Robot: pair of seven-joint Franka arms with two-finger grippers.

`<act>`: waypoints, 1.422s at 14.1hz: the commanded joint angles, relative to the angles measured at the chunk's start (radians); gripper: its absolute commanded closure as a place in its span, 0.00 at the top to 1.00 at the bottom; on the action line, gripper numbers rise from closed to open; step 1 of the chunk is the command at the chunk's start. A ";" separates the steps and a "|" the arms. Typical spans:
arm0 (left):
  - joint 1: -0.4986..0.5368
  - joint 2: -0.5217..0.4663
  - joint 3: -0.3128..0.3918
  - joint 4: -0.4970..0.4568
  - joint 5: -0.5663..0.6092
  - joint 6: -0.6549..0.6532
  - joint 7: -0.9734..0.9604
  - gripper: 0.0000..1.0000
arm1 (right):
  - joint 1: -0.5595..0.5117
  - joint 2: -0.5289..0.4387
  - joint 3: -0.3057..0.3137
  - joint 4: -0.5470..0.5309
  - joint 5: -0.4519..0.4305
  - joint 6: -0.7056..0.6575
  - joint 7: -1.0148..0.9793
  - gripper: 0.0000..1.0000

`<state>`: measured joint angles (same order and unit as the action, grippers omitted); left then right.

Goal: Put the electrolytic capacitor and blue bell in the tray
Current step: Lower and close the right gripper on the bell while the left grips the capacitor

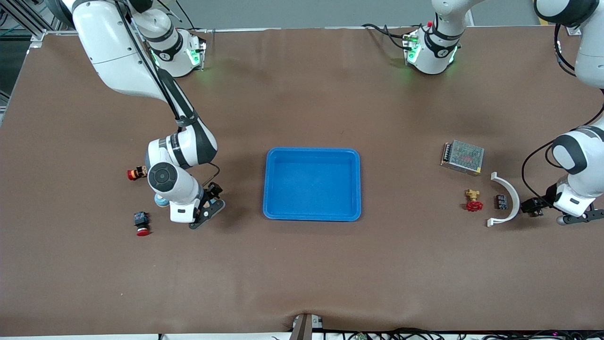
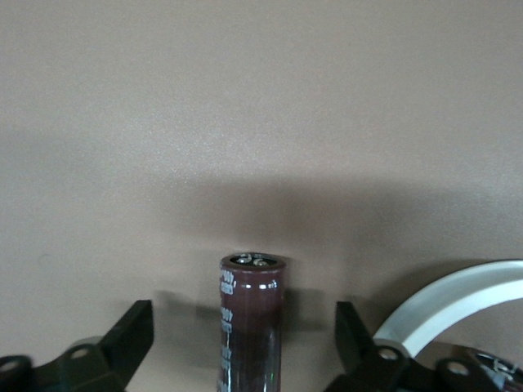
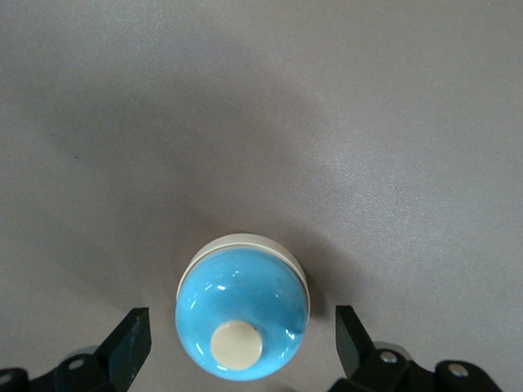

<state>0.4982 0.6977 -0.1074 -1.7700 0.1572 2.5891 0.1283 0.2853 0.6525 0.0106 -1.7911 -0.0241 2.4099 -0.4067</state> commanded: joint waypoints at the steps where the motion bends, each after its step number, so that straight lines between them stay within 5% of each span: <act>1: 0.014 -0.004 -0.012 -0.008 -0.019 0.016 0.028 0.70 | 0.005 -0.008 -0.001 -0.013 -0.016 0.009 -0.003 1.00; 7: 0.023 -0.004 -0.011 -0.006 -0.018 0.016 0.030 0.00 | 0.003 -0.005 -0.001 -0.011 -0.016 0.011 0.000 1.00; 15: 0.016 -0.023 -0.020 0.003 -0.019 0.011 0.007 0.00 | 0.002 -0.001 0.000 -0.010 -0.004 0.014 0.009 1.00; 20: 0.014 -0.067 -0.070 0.020 -0.022 -0.064 -0.183 0.00 | 0.002 0.001 0.000 -0.010 0.016 0.026 0.012 1.00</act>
<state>0.5068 0.6687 -0.1558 -1.7495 0.1534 2.5780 0.0225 0.2858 0.6544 0.0106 -1.7937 -0.0200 2.4218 -0.4018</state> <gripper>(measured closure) 0.665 0.000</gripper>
